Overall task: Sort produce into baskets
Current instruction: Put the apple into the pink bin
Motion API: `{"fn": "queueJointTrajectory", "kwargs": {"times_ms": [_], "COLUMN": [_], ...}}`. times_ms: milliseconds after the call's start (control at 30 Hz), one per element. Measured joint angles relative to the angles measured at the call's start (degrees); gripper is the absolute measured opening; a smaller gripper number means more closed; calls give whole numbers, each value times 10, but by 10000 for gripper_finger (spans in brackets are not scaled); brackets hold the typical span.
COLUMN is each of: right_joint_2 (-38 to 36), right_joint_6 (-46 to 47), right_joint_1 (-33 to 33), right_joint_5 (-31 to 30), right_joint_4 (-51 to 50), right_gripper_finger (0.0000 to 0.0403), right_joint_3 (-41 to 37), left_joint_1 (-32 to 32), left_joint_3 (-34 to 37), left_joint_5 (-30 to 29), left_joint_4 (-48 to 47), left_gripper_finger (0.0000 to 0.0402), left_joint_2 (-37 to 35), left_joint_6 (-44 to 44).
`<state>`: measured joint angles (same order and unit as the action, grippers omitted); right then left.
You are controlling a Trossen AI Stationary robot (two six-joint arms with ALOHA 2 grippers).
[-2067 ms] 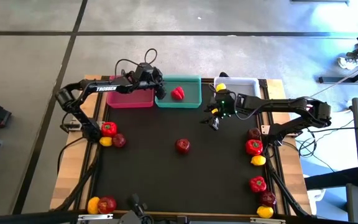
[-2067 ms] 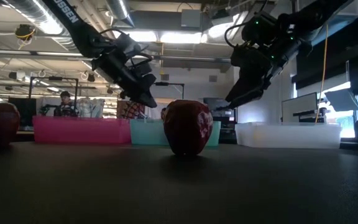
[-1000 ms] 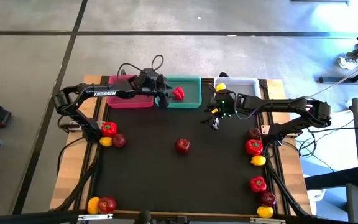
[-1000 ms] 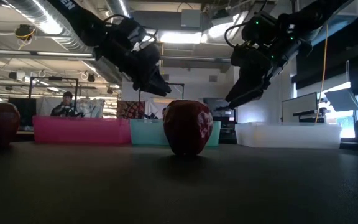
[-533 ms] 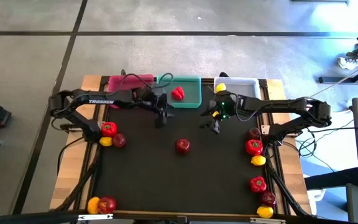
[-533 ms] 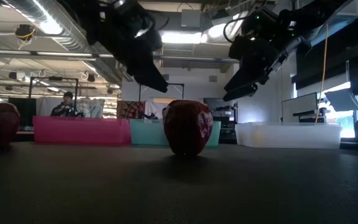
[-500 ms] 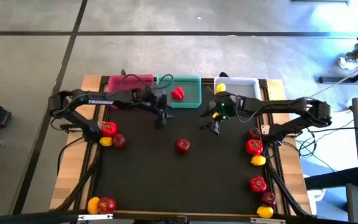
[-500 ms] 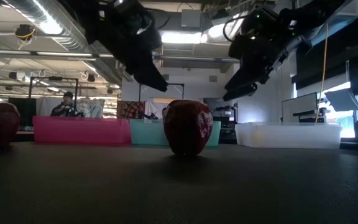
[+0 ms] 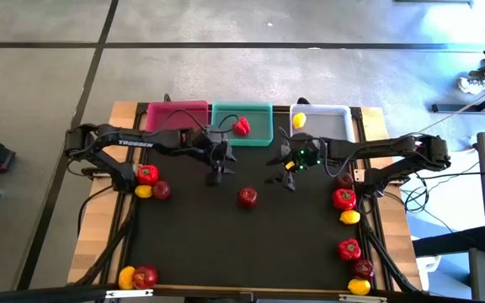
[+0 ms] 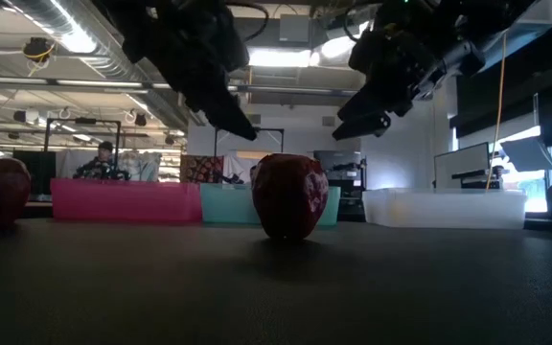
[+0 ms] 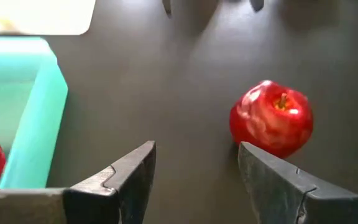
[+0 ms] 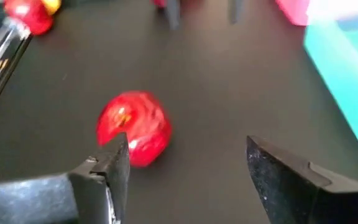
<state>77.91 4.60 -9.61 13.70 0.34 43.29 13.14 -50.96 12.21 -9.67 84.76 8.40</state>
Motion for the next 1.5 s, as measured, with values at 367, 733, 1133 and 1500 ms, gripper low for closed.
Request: {"fn": "queueJointTrajectory", "kwargs": {"times_ms": [367,733,1133,1500], "right_joint_2": [0,0,0,0], "right_joint_6": [86,82,107,119], "right_joint_1": [15,111,195,221], "right_joint_5": [-40,-49,-115,-162], "right_joint_4": [38,10,-74,-82], "right_gripper_finger": [288,336,324,324], "right_joint_3": [0,0,0,0], "left_joint_1": [-14,-112,-151,-190], "left_joint_3": [94,94,81,-38], "left_joint_5": [-9,-21,-74,-114], "left_joint_4": [133,187,310,136], "left_gripper_finger": [225,225,231,315], "left_joint_2": [-1,1,1,36], "left_joint_6": [-67,-112,-147,-123]}}
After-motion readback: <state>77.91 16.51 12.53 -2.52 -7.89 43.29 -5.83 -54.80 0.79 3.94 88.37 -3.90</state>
